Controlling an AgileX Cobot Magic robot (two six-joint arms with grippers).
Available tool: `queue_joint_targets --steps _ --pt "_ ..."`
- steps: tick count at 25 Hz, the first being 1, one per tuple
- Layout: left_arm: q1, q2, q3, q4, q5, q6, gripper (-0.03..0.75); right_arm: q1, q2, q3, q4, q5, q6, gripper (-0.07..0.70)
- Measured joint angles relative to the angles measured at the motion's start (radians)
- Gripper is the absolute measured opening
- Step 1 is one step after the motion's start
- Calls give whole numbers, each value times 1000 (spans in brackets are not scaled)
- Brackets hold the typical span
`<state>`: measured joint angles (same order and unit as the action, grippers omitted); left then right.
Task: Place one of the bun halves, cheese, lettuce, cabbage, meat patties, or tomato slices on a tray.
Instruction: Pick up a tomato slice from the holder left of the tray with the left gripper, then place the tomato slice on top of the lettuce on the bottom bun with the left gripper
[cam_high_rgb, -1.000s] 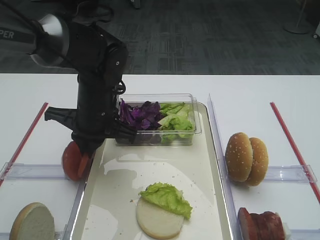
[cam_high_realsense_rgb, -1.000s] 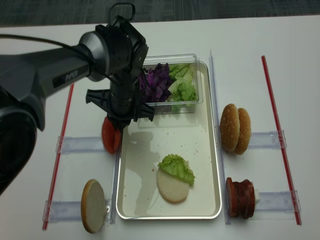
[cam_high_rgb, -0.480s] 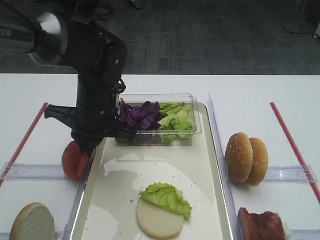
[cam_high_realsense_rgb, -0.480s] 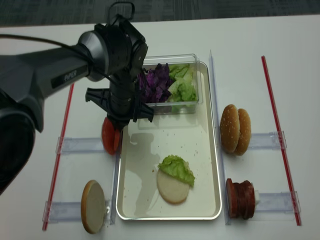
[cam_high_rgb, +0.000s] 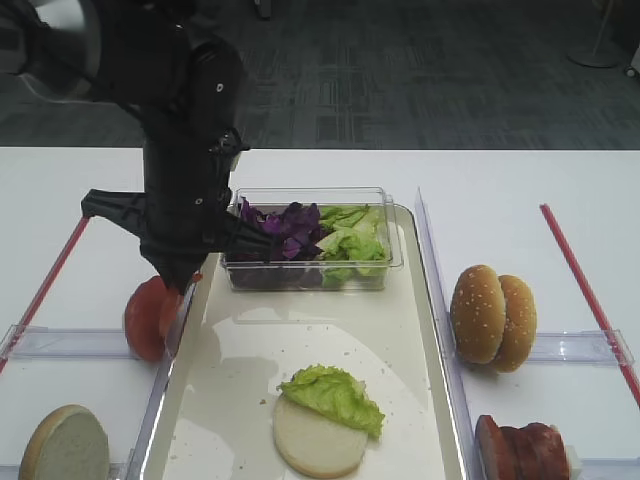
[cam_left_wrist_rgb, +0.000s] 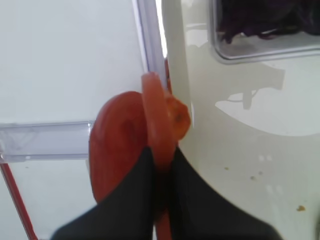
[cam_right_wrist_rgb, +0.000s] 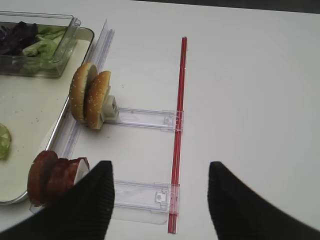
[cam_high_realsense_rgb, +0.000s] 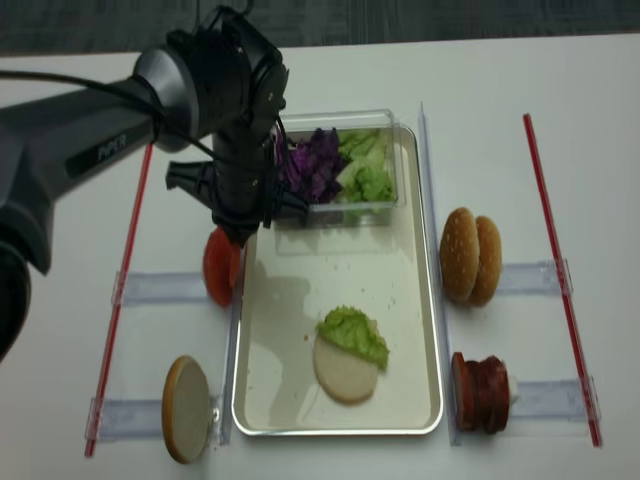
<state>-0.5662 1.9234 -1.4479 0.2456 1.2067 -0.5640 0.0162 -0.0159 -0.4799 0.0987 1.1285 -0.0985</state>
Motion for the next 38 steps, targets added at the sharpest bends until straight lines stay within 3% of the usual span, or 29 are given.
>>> queue_joint_targets --steps 8,22,38 --pt "-13 -72 0 -61 4 62 9 0 0 0 0 0 3 445" --pt "-130 -162 0 -175 10 239 8 0 0 0 0 0 3 445" --pt "-166 -181 13 -538 3 530 8 0 0 0 0 0 3 445"
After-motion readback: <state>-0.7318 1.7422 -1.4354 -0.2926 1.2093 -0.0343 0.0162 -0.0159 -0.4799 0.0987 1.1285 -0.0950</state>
